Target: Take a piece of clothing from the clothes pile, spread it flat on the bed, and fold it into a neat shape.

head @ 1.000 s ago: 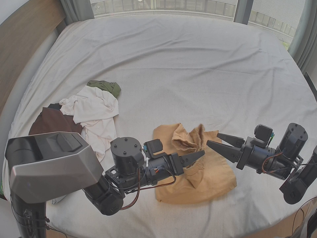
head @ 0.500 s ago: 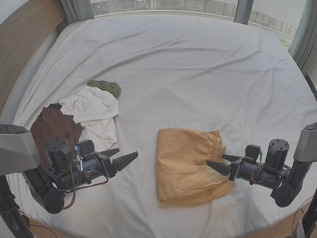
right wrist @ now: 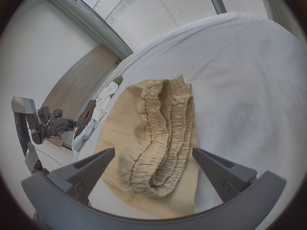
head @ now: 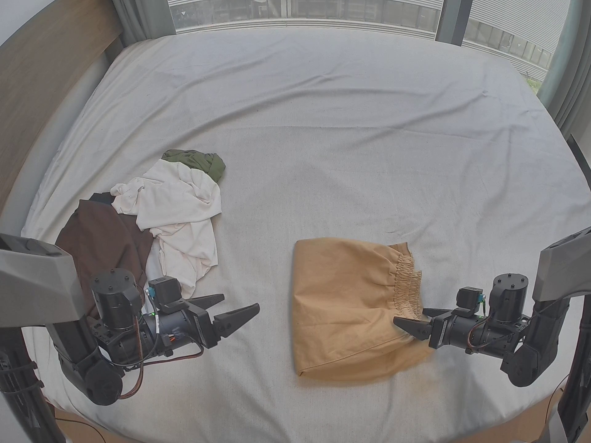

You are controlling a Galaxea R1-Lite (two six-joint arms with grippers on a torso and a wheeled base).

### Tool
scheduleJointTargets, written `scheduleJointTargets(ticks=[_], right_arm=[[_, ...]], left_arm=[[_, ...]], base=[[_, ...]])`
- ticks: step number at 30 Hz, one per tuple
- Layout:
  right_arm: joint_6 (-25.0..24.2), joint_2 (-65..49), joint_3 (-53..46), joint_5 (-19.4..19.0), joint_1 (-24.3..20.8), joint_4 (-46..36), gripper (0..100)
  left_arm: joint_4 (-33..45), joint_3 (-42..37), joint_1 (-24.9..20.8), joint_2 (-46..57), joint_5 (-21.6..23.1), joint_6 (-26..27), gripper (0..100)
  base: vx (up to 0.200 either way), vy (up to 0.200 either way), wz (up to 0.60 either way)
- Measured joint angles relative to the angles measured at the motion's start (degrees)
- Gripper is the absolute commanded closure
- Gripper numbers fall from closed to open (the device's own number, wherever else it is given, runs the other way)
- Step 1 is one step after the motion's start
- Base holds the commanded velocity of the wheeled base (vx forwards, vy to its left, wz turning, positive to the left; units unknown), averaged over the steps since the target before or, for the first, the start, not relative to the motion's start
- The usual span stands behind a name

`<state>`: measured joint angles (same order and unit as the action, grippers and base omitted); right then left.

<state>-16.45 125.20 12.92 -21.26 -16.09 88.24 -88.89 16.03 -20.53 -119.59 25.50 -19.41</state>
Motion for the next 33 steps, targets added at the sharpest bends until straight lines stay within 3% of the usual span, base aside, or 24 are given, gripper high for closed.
scheduleJointTargets(ticks=[8, 9, 23, 33], right_arm=[[-0.1, 0.7, 0.2, 0.3, -1.2, 0.0, 0], [-0.1, 0.7, 0.2, 0.5, -1.3, 0.0, 100], [0.2, -1.9, -0.7, 1.2, -1.6, 0.0, 100], [2.8, -4.0, -3.2, 1.1, 0.9, -0.1, 100]], left_arm=[[0.0, -0.3, -1.2, -0.8, -0.1, 0.0, 0], [0.0, -0.3, -1.2, -0.9, -0.1, 0.0, 0], [0.0, -0.7, -1.4, -1.1, -0.1, 0.0, 0], [0.0, -0.7, -1.5, -1.1, 0.0, -0.1, 0]], base=[[0.000, 0.000, 0.00], [0.000, 0.000, 0.00], [0.000, 0.000, 0.00], [0.000, 0.000, 0.00]])
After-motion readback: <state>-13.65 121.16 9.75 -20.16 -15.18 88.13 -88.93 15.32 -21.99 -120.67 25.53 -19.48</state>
